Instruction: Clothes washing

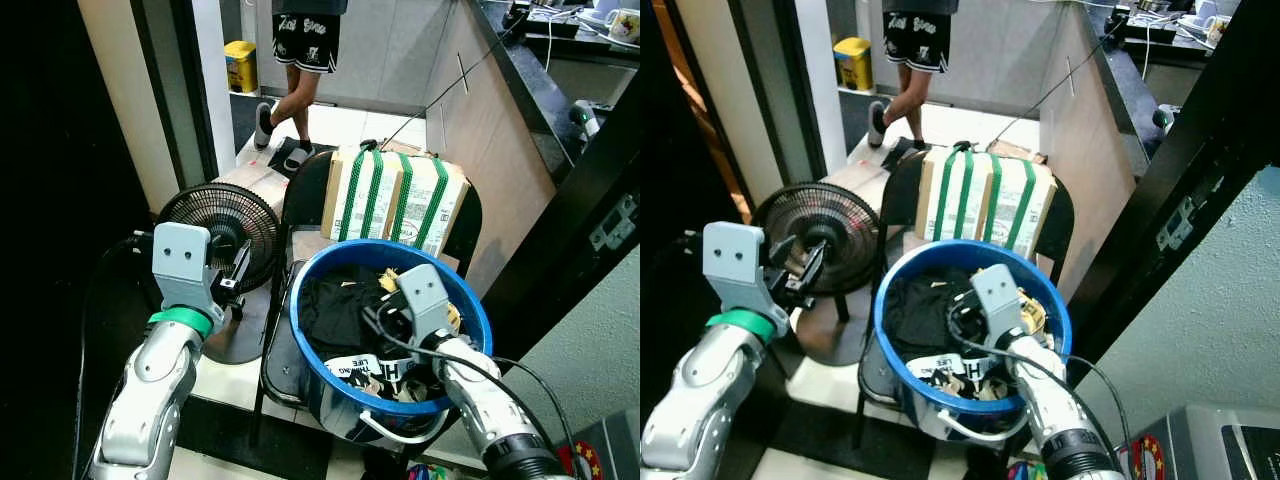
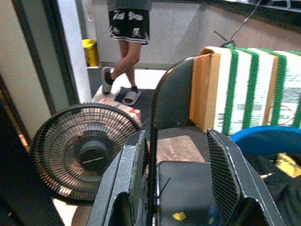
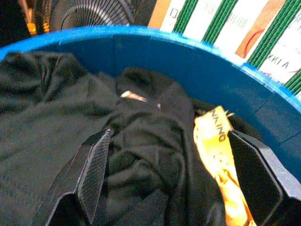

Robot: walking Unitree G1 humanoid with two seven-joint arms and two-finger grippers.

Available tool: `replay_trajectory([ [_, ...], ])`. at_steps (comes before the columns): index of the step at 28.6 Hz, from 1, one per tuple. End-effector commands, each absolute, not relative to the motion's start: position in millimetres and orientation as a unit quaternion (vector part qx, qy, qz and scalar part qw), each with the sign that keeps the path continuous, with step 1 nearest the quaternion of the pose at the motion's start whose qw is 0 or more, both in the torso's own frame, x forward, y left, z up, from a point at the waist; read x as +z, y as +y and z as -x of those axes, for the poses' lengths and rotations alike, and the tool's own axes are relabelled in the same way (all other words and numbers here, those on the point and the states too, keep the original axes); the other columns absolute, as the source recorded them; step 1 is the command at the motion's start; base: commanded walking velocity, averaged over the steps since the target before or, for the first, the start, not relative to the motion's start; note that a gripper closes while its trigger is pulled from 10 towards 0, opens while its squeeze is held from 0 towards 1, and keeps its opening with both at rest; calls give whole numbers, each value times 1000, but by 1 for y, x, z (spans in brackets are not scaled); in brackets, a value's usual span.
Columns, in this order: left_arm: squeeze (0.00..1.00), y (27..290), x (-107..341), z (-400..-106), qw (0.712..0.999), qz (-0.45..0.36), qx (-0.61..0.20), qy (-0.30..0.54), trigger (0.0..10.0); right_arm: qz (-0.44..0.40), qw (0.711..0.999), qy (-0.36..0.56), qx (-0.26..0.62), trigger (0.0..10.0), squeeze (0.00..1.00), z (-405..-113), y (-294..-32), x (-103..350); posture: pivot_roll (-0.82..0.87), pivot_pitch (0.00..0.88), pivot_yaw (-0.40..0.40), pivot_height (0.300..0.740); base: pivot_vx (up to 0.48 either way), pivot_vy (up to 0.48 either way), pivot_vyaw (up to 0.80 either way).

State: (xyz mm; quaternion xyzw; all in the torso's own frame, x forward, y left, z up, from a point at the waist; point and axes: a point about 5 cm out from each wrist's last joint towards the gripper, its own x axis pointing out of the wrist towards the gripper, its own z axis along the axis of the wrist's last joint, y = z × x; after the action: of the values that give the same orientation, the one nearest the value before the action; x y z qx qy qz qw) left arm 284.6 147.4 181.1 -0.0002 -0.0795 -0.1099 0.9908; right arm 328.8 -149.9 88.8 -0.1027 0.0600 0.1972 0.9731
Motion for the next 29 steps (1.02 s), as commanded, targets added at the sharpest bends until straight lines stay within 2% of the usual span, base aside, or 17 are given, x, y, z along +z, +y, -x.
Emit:
replay_trajectory([
  [1,0,144,179,-282,990,3,-118,-74,10000,104,971,70,202,10000,1000,-328,-151,84,131,22,26,740,0,0,0],
  [4,0,144,179,-282,990,2,-119,-72,10000,108,967,85,213,10000,1000,-326,-148,79,131,22,26,740,0,0,0],
  [5,0,143,178,-282,990,1,-122,-71,10000,116,961,101,229,10000,733,-323,-146,73,132,27,28,740,0,0,0],
  [6,0,143,178,-282,990,1,-122,-71,10000,116,961,101,229,10000,733,-323,-146,73,132,27,28,740,0,0,0],
  [7,0,141,177,-281,989,-4,-131,-70,10000,128,953,115,247,10000,0,-320,-142,67,132,27,28,740,0,0,0],
  [13,0,136,171,-270,977,7,-201,-71,10000,140,941,132,278,10000,0,-313,-135,57,132,27,28,740,0,0,0],
  [18,0,129,156,-248,951,9,-305,-49,10000,148,937,134,286,10000,0,-312,-135,55,130,28,29,740,0,0,0],
  [25,0,130,145,-241,945,3,-327,-23,10000,152,931,139,300,10000,0,-311,-135,54,130,28,28,740,0,0,0],
  [26,0,131,144,-240,943,3,-331,-19,10000,153,928,140,309,4667,0,-310,-134,53,130,27,26,740,0,0,0],
  [28,0,131,144,-239,942,2,-334,-16,10000,154,926,141,314,4667,0,-310,-133,53,132,26,25,740,0,0,0],
  [29,0,131,143,-238,942,2,-335,-15,10000,153,925,141,319,1608,0,-309,-133,53,133,26,25,740,0,0,0],
])
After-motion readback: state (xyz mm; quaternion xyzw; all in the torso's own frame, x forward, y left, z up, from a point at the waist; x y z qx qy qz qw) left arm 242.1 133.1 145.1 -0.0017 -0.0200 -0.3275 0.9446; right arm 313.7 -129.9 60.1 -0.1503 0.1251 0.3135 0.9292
